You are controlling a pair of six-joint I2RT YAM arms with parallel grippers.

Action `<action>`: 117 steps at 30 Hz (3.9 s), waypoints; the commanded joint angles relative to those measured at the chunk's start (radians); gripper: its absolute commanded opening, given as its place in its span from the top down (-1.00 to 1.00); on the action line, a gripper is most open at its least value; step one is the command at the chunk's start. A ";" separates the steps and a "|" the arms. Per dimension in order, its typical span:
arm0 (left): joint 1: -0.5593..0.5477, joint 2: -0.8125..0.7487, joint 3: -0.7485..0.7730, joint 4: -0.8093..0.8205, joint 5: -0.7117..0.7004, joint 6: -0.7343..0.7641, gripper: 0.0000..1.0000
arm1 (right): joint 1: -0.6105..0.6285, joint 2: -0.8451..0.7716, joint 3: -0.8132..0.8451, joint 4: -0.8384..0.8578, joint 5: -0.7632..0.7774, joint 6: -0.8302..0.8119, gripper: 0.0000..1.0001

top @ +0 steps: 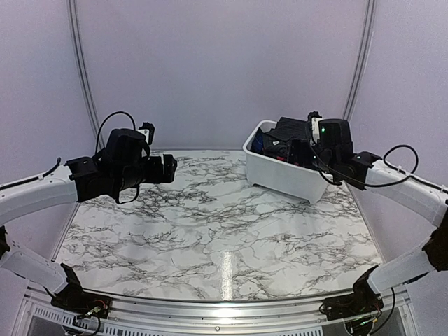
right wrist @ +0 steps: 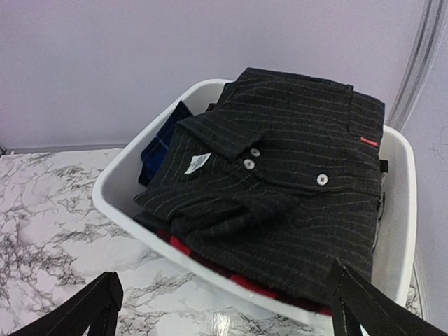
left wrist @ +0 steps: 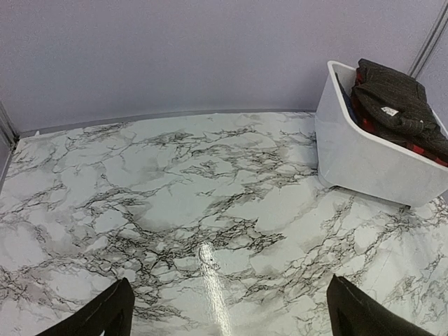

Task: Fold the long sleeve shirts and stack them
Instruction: Pick up the crumpled shirt from the bin, then place the crumpled shirt at the center of the board.

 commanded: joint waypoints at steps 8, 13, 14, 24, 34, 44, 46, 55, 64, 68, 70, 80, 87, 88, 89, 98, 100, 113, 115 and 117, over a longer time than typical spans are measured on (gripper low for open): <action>-0.002 -0.030 0.062 0.011 0.007 -0.002 -0.98 | -0.263 0.255 0.278 0.000 -0.091 -0.042 -0.97; 0.000 -0.012 0.094 -0.006 0.016 0.012 -0.98 | -0.330 0.415 0.414 -0.005 -0.213 -0.048 -0.87; 0.000 -0.010 0.099 -0.012 0.015 0.014 -0.98 | -0.329 0.450 0.457 -0.026 -0.232 -0.052 -0.83; 0.006 0.011 0.110 -0.027 0.020 0.013 -0.98 | -0.205 0.631 0.601 -0.084 -0.224 -0.053 -0.74; 0.009 0.015 0.117 -0.045 0.017 0.013 -0.98 | -0.186 0.731 0.674 -0.132 -0.187 -0.065 -0.28; 0.013 0.006 0.123 -0.047 0.015 0.005 -0.98 | -0.185 0.771 0.796 -0.182 -0.186 -0.102 1.00; 0.013 0.005 0.125 -0.048 0.015 0.006 -0.98 | -0.185 0.770 0.816 -0.192 -0.182 -0.106 1.00; 0.015 -0.004 0.130 -0.051 0.006 0.007 -0.98 | -0.161 0.733 0.881 -0.229 -0.149 -0.139 1.00; 0.020 -0.008 0.128 -0.052 -0.007 0.009 -0.98 | -0.129 0.663 0.920 -0.257 -0.117 -0.161 1.00; 0.024 -0.004 0.129 -0.051 -0.007 0.010 -0.98 | -0.112 0.638 0.959 -0.286 -0.104 -0.176 1.00; 0.026 -0.003 0.129 -0.051 -0.005 0.011 -0.98 | -0.095 0.619 0.963 -0.287 -0.097 -0.191 1.00; 0.029 -0.011 0.121 -0.050 -0.006 0.002 -0.98 | 0.035 0.554 1.044 -0.316 -0.051 -0.254 1.00; 0.036 -0.031 0.114 -0.043 -0.029 0.002 -0.98 | 0.220 0.480 1.092 -0.263 -0.092 -0.333 1.00; 0.037 -0.035 0.114 -0.041 -0.033 0.005 -0.98 | 0.249 0.472 1.101 -0.252 -0.103 -0.343 1.00; 0.037 -0.040 0.114 -0.041 -0.039 0.008 -0.98 | 0.283 0.466 1.111 -0.241 -0.113 -0.355 1.00; 0.042 -0.185 0.069 0.002 -0.096 0.051 -0.98 | 0.544 0.411 1.140 -0.066 -0.174 -0.441 1.00; 0.042 -0.239 0.043 0.028 -0.094 0.068 -0.98 | 0.557 0.406 1.148 -0.035 -0.208 -0.418 1.00; 0.042 -0.341 -0.031 0.026 -0.009 0.109 -0.98 | 0.383 0.557 1.082 -0.052 -0.225 -0.270 1.00; 0.042 -0.329 -0.033 0.010 0.020 0.098 -0.98 | 0.299 0.600 1.010 -0.042 -0.294 -0.195 1.00; 0.042 -0.303 -0.028 -0.015 0.047 0.092 -0.98 | 0.231 0.657 0.960 -0.021 -0.392 -0.139 1.00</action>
